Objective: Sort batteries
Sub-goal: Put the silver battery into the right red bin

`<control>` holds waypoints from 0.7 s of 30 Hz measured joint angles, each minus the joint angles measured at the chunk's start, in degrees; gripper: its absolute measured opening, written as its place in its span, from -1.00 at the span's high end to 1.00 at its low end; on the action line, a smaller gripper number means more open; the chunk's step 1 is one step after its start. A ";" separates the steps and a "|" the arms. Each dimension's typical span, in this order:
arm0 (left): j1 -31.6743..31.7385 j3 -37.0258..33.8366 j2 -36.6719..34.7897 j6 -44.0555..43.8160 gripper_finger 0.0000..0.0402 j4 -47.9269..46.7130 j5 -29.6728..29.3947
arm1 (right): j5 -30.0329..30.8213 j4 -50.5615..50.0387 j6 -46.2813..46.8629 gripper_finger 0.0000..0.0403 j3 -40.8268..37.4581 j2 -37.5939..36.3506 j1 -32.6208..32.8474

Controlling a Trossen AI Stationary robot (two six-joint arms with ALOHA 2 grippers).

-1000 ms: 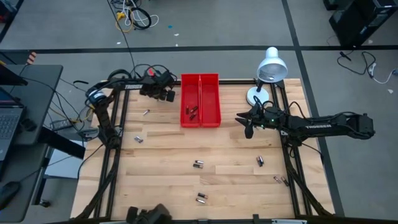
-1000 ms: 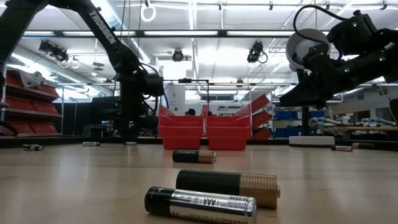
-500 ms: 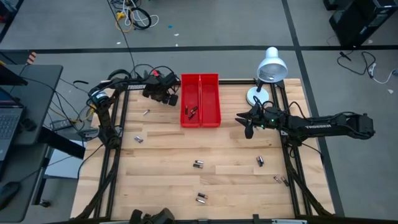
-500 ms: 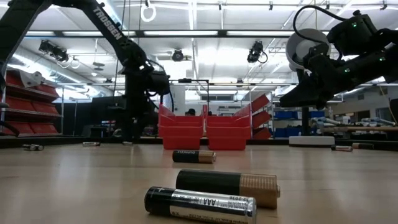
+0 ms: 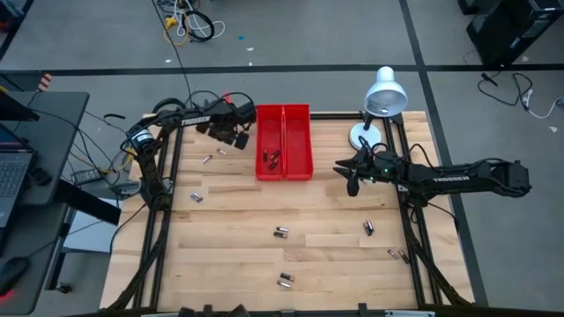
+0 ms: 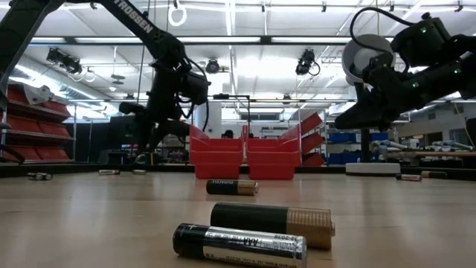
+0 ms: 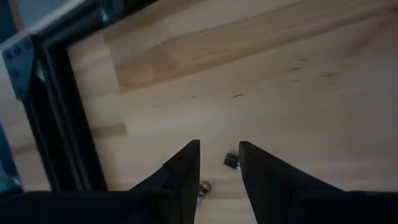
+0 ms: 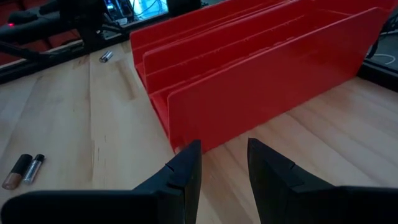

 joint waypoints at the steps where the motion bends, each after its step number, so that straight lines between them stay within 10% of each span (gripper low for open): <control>1: -0.38 0.00 0.00 -1.85 0.37 -0.04 0.07 | 0.00 -0.30 0.00 0.42 0.00 0.00 0.00; 21: -9.04 -15.79 -0.04 -24.57 0.37 3.93 0.37 | -0.17 -2.34 0.04 0.42 0.00 0.00 0.00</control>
